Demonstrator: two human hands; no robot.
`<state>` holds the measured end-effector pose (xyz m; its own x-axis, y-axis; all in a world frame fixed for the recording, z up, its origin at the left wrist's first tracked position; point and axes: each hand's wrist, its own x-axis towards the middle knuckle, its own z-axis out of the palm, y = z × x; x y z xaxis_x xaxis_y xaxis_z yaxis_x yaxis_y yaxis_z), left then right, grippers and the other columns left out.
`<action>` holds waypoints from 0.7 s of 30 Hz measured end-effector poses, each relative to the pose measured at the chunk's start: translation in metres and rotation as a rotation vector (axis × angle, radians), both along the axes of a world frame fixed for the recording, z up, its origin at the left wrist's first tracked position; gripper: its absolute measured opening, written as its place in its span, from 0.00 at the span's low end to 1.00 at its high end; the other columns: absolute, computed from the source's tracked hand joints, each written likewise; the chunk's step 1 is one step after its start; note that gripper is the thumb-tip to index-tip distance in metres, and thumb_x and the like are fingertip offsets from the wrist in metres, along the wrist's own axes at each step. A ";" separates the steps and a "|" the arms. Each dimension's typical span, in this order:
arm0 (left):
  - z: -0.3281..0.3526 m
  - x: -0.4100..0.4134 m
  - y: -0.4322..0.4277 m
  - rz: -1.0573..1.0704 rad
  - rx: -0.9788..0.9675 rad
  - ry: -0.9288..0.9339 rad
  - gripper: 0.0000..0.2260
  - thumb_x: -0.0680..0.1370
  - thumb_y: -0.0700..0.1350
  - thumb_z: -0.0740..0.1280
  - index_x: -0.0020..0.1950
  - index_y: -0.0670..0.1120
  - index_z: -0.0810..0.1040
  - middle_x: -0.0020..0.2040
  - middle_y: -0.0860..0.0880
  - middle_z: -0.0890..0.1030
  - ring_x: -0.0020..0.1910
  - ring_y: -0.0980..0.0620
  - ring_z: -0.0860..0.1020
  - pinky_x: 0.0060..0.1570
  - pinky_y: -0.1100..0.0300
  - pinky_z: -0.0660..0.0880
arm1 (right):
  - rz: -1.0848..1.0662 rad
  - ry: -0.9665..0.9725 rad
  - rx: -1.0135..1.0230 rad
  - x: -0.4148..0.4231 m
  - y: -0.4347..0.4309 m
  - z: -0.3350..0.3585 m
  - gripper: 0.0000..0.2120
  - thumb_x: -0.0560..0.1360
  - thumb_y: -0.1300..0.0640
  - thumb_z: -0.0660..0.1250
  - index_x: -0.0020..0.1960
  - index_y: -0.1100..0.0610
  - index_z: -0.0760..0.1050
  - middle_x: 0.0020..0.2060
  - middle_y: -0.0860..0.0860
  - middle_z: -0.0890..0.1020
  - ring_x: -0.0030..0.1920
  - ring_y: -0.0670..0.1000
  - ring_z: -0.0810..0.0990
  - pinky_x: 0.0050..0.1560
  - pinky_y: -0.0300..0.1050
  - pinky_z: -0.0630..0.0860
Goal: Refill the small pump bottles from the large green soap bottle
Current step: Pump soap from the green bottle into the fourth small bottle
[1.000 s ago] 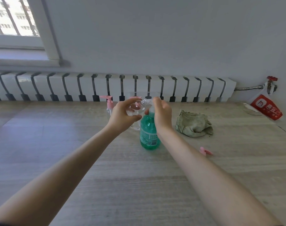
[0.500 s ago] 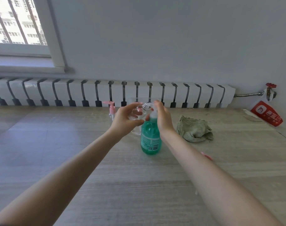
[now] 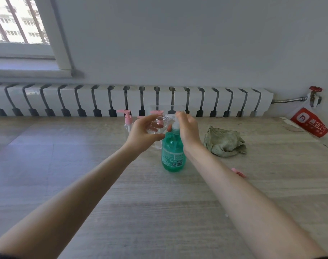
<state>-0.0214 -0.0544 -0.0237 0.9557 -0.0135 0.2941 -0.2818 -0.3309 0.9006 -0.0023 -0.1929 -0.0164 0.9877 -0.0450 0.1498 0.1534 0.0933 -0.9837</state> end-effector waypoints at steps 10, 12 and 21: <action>0.003 -0.005 0.000 -0.009 -0.012 0.012 0.24 0.69 0.34 0.74 0.63 0.48 0.75 0.48 0.54 0.80 0.50 0.57 0.79 0.48 0.66 0.76 | 0.026 -0.049 -0.081 -0.001 0.000 -0.001 0.17 0.79 0.47 0.58 0.36 0.57 0.71 0.25 0.48 0.76 0.26 0.45 0.76 0.37 0.40 0.74; 0.005 -0.006 -0.001 -0.017 -0.028 0.006 0.23 0.69 0.34 0.74 0.60 0.52 0.74 0.48 0.53 0.80 0.49 0.57 0.79 0.46 0.67 0.77 | 0.052 -0.042 -0.097 -0.001 0.000 -0.002 0.21 0.79 0.42 0.56 0.39 0.57 0.75 0.25 0.49 0.77 0.28 0.46 0.77 0.41 0.43 0.73; 0.015 -0.008 0.002 -0.001 0.013 -0.026 0.25 0.68 0.32 0.74 0.61 0.50 0.75 0.46 0.56 0.80 0.47 0.60 0.79 0.46 0.69 0.76 | 0.079 0.034 -0.110 -0.007 0.003 0.005 0.30 0.71 0.32 0.57 0.50 0.59 0.77 0.33 0.53 0.80 0.38 0.53 0.78 0.56 0.56 0.72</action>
<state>-0.0298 -0.0529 -0.0091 0.9476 -0.0187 0.3190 -0.3059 -0.3423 0.8884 -0.0089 -0.1901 -0.0113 0.9921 0.0477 0.1157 0.1161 -0.0049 -0.9932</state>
